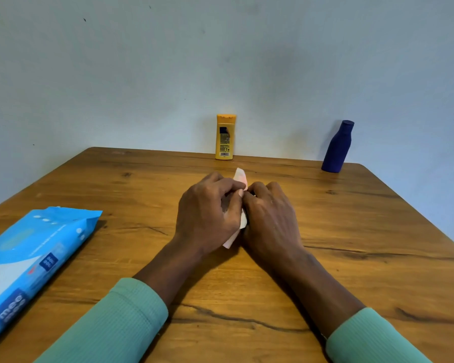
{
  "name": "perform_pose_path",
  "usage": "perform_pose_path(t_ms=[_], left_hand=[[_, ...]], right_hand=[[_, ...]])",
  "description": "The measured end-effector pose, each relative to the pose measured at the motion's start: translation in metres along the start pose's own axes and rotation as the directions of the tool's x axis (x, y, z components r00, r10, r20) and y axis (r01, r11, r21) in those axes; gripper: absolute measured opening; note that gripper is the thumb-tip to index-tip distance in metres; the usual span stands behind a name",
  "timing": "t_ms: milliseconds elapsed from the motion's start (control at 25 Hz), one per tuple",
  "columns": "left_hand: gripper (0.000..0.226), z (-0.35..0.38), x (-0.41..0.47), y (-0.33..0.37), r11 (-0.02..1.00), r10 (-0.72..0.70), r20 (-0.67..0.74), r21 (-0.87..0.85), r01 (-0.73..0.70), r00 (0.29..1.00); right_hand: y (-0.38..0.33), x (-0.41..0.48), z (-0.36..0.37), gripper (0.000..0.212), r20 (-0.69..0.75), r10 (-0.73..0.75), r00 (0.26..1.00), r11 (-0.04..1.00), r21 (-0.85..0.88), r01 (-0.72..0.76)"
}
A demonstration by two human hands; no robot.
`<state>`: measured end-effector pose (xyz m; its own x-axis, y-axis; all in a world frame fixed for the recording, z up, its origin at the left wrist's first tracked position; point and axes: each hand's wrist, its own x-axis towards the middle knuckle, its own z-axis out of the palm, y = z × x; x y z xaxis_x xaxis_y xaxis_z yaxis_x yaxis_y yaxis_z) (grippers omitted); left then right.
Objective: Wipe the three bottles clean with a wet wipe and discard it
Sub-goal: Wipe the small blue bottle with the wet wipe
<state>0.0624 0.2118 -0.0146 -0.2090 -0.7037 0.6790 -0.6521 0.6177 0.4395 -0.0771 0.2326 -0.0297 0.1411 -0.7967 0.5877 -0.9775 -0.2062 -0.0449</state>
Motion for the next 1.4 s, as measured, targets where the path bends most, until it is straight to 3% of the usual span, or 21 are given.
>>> perform_pose_path(t_ms=[80, 160, 360, 600, 760, 840, 880, 960, 1040, 1160, 1240, 1320, 1400], left_hand=[[0.035, -0.001, 0.001, -0.004, 0.998, 0.046, 0.090, -0.034, -0.043, 0.995], [0.031, -0.004, 0.007, -0.015, 0.997, 0.040, 0.110, 0.055, -0.046, 0.993], [0.026, -0.027, 0.021, -0.046, 0.946, -0.200, 0.021, 0.264, 0.187, 0.980], [0.042, -0.015, 0.013, -0.035, 0.989, -0.059, 0.247, 0.147, 0.023, 0.967], [0.051, -0.012, 0.016, -0.019, 0.937, 0.044, 0.376, 0.307, -0.169, 0.926], [0.062, -0.015, 0.019, -0.021, 0.930, 0.054, 0.381, 0.317, -0.185, 0.923], [0.068, -0.017, 0.019, -0.024, 0.951, 0.011, 0.362, 0.283, -0.122, 0.932], [0.069, -0.020, 0.021, -0.033, 0.977, -0.205, 0.355, 0.130, 0.169, 0.912], [0.065, -0.021, 0.021, -0.039, 0.915, -0.367, 0.355, -0.026, 0.402, 0.860], [0.066, -0.017, 0.019, -0.036, 0.878, -0.443, 0.190, -0.107, 0.467, 0.876], [0.064, -0.013, 0.015, -0.034, 0.926, -0.372, -0.017, -0.066, 0.371, 0.928], [0.057, -0.012, 0.012, -0.035, 0.990, -0.101, -0.164, 0.083, 0.116, 0.981], [0.050, -0.013, 0.015, -0.038, 0.964, 0.168, -0.169, 0.232, -0.126, 0.971]], right_hand=[[0.004, 0.000, 0.002, 0.035, 0.008, 0.022, 1.000, 1.000, 0.007, -0.022], [0.005, 0.000, 0.003, 0.043, 0.004, 0.037, 0.999, 0.999, 0.007, -0.037], [0.000, 0.000, -0.001, 0.064, -0.018, -0.014, 1.000, 1.000, -0.006, 0.014], [0.006, -0.001, 0.004, 0.059, -0.059, 0.009, 0.998, 1.000, 0.030, -0.007], [0.010, -0.002, 0.006, 0.062, -0.076, -0.037, 0.996, 0.999, 0.026, 0.039], [0.010, -0.001, 0.003, 0.059, -0.094, -0.057, 0.994, 0.997, 0.049, 0.062], [0.009, -0.001, 0.002, 0.056, -0.101, -0.071, 0.992, 0.996, 0.047, 0.076], [0.006, 0.001, 0.000, 0.054, -0.100, -0.094, 0.991, 0.995, 0.033, 0.097], [0.003, 0.002, -0.001, 0.055, -0.101, -0.091, 0.991, 0.995, 0.017, 0.093], [0.001, 0.003, 0.000, 0.057, -0.118, -0.058, 0.991, 0.996, 0.061, 0.065], [0.001, 0.003, 0.000, 0.058, -0.100, -0.021, 0.995, 0.994, 0.104, 0.032], [0.001, 0.002, 0.000, 0.062, -0.057, 0.040, 0.998, 0.985, 0.171, -0.030], [0.003, -0.001, 0.001, 0.062, -0.019, 0.098, 0.995, 0.966, 0.244, -0.090]])
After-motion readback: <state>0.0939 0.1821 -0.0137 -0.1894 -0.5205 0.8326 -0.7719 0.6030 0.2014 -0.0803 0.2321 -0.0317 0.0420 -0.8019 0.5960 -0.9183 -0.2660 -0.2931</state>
